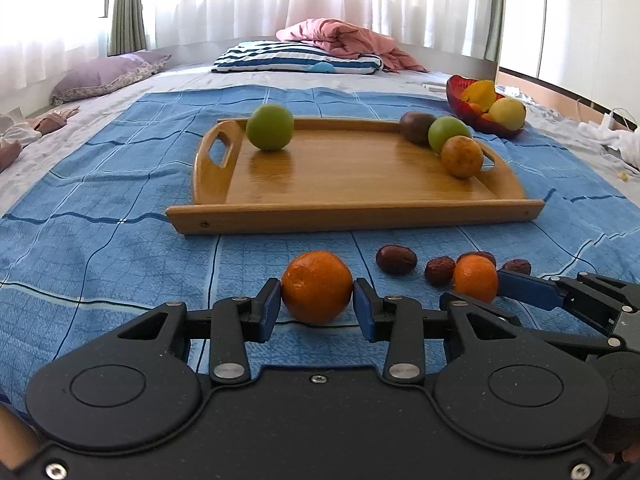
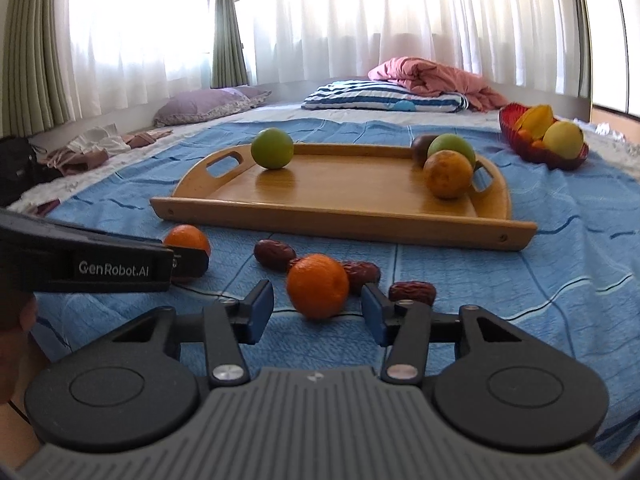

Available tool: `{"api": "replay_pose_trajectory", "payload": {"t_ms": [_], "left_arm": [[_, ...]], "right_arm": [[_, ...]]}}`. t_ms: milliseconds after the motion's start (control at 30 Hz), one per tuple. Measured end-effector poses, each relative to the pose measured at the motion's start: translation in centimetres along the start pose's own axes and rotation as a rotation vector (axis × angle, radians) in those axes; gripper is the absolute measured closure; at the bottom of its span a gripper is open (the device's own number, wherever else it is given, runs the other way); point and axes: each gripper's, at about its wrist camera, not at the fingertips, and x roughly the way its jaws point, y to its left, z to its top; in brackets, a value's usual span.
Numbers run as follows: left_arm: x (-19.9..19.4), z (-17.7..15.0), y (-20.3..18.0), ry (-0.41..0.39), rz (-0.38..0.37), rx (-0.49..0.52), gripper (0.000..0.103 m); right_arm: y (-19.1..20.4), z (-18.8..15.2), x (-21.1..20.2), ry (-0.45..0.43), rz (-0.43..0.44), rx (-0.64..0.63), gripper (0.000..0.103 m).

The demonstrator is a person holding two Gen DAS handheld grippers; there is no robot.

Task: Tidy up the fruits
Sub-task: 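Grasp a small mandarin with the left tool while the right tool grasps another mandarin, then carry both mandarins over the wooden tray with both tools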

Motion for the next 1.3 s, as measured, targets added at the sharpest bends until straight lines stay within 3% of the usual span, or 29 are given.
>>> {"api": "replay_pose_trajectory", "payload": {"t_ms": [267,500,967,1300], "left_arm": [[0.3,0.0,0.2,-0.012,0.005,-0.010,0.064],[1.1,-0.2,0.7,0.004,-0.033,-0.057,0.063],[1.9,0.1,0.9,-0.001,-0.051,-0.090,0.064],[0.4,1.3,0.7,-0.064,-0.016,-0.052,0.065]], "right_arm": [[0.2,0.3,0.7,0.008,0.004,0.029,0.054],[0.3,0.3,1.1,0.013,-0.016,0.036,0.062],[0.7,0.3,1.1,0.010,-0.032,0.031,0.064],[1.0,1.1,-0.2,-0.038,-0.032,0.033,0.064]]}}
